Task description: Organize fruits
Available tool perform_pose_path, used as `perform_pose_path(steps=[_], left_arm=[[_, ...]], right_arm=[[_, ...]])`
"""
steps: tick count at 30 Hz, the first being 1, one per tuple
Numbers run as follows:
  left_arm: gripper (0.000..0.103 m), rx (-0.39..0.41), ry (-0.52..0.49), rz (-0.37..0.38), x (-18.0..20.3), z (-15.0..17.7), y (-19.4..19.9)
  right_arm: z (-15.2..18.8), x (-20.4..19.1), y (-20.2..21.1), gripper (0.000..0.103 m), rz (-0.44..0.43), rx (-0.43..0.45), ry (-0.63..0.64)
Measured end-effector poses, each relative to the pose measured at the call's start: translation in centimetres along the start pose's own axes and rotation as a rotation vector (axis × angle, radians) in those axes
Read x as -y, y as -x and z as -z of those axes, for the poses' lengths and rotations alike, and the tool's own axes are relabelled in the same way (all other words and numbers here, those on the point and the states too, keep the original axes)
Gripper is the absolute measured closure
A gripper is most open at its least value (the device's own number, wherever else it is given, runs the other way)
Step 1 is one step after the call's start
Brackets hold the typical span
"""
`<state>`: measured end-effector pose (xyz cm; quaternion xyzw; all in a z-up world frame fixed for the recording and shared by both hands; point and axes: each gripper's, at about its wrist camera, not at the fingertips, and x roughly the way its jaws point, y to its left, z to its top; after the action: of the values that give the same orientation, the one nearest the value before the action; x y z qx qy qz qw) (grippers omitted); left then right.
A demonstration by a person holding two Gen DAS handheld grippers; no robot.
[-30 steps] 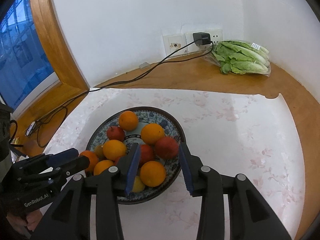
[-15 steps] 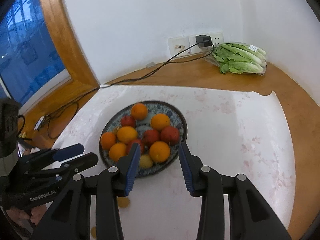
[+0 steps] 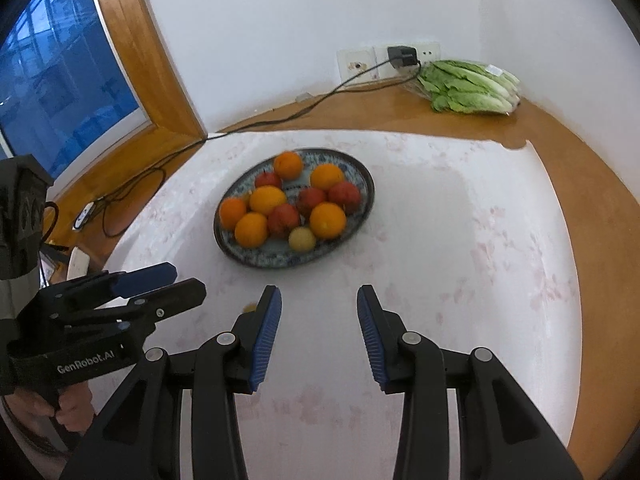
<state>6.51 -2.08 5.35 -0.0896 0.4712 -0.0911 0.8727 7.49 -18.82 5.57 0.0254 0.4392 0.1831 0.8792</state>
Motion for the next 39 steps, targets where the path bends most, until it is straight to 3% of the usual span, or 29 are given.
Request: perform_pose_path(steps=[15,27,35,39], left_arm=[[0.053,-0.082,-0.026,0.04,1.4,4.4,0.0],[0.053,-0.119,-0.089,0.015,2.9,6.4,-0.6],[0.074,-0.104,-0.114,-0.006,3.2,6.9,-1.1],[0.074,-0.098,-0.107,0.01,3.0,6.8,-1.2]], right_arm=[[3.4,1.4,0.4,0.062,0.011,-0.02,-0.056],[4.4,1.7,0.2,0.062,-0.001,-0.025,-0.071],[4.7,1.7,-0.2,0.062,-0.005,-0.037,-0.076],[4.7,1.5,-0.4,0.062,-0.007,-0.041,-0.074]])
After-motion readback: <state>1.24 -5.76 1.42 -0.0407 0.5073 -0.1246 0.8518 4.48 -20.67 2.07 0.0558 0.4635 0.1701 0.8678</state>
